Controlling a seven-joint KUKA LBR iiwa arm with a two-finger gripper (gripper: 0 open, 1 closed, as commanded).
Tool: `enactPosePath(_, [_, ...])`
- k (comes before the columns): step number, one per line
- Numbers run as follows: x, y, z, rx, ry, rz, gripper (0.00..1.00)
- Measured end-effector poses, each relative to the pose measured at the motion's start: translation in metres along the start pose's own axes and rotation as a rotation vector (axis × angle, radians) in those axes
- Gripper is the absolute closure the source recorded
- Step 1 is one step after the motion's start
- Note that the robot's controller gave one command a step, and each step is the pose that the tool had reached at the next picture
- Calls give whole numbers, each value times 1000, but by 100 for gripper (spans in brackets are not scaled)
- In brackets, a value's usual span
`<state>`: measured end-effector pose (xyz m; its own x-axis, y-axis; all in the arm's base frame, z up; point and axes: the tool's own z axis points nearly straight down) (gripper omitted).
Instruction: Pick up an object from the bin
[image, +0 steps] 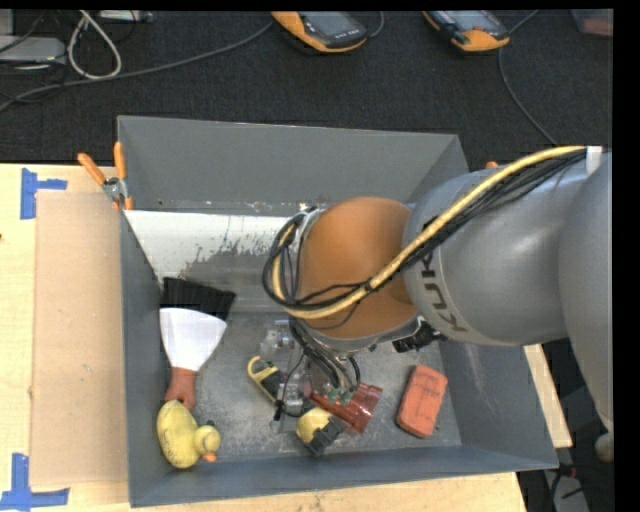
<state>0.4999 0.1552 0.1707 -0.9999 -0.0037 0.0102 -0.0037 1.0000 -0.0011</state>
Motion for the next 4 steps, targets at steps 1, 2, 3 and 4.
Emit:
enactPosePath(1, [-2,-1,-5,-2,-8,5,0])
enactPosePath(2, [4,-46,84,-6,-17,98,0])
enactPosePath(3, [-6,-48,109,-6,-15,153,0])
enactPosePath(4, [4,-63,103,-15,-22,501,0])
